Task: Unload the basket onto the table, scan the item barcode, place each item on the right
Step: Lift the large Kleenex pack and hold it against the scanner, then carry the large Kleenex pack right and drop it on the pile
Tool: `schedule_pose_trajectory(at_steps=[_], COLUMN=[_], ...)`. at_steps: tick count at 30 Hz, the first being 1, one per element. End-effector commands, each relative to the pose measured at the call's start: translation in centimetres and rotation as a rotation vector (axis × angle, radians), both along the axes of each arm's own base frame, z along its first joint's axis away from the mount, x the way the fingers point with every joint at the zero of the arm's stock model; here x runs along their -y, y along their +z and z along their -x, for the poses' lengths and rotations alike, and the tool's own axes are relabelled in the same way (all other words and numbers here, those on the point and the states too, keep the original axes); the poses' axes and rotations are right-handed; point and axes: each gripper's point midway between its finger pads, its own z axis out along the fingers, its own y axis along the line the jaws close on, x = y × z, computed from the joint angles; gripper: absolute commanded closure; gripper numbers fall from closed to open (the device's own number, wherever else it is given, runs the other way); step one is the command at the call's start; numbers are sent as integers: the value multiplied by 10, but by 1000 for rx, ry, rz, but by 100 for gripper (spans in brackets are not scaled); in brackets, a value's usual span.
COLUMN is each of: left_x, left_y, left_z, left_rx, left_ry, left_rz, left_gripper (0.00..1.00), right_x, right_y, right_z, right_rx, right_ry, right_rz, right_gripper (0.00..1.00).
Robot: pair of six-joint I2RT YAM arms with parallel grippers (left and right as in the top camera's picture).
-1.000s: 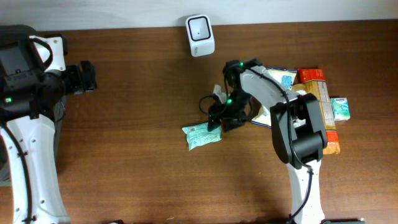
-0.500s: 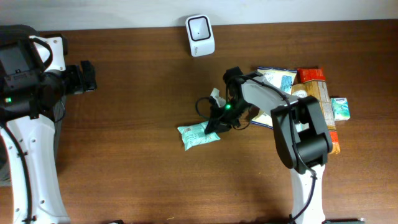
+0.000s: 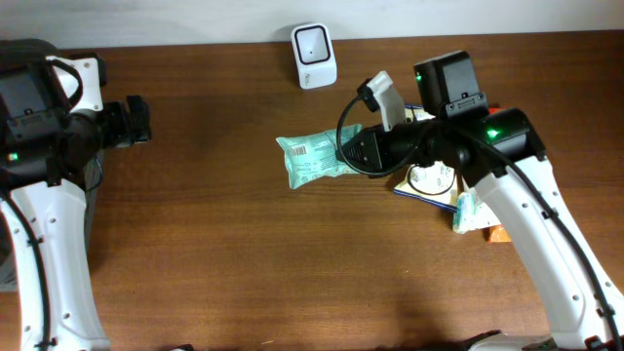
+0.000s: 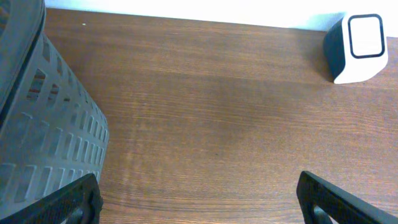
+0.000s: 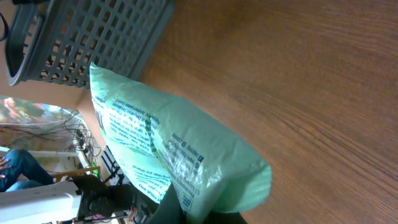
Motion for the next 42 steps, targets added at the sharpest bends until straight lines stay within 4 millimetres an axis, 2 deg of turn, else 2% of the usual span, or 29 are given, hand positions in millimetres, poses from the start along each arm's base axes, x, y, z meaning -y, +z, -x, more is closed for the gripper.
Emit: schedule_pose_trajectory(at_steps=[1,3,6,7,9,11,13,14,15,17,20,21,22,24,27,31,36,42], left_x=[-2,-2,-2,-2,-2,-2,-2,-2,-2,-2,-2,-2,-2,-2,-2,-2,-2,-2], left_y=[11,11,11,11,11,11,11,11,11,11,11,11,11,11,11,11,11,11], left_z=[1,1,1,1,1,1,1,1,1,1,1,1,1,1,1,1,1,1], left_rx=[26,26,26,26,26,26,26,26,26,26,26,26,26,26,26,26,26,27], left_ry=[15,15,15,15,15,15,15,15,15,15,15,15,15,15,15,15,15,15], left_rz=[-6,-6,-6,-6,-6,-6,-6,-6,-6,-6,-6,-6,-6,-6,-6,-6,-6,-6], left_gripper=[1,1,1,1,1,1,1,1,1,1,1,1,1,1,1,1,1,1], right_x=[9,12,17,19,21,23,22,20,16,5,-9,-14,-18,-23,-22,-3,-14,-14], right_y=[3,10,36,50,66,75,76,72,63,39,10,3,0,-13,-38,-70,-80,-95], right_z=[-11,-20,-42,-63,-99,-139,-170,-185,-209,-243,-281,-297,-305,-329,-349,-364,-363,-357], right_rx=[53,96,188,272,430,615,737,781,841,928,1038,1093,1123,1205,1238,1201,1209,1153], right_ry=[-96,-161,-228,-273,-334,-428,-488,-497,-486,-359,-228,-221,-215,-205,-152,-138,-96,-53], right_rz=[82,176,336,438,593,782,928,986,1062,1184,1321,1344,1341,1281,1208,1220,1180,1220], right_gripper=[96,96,96,96,96,96,96,96,96,96,96,96,96,96,96,96,96,96])
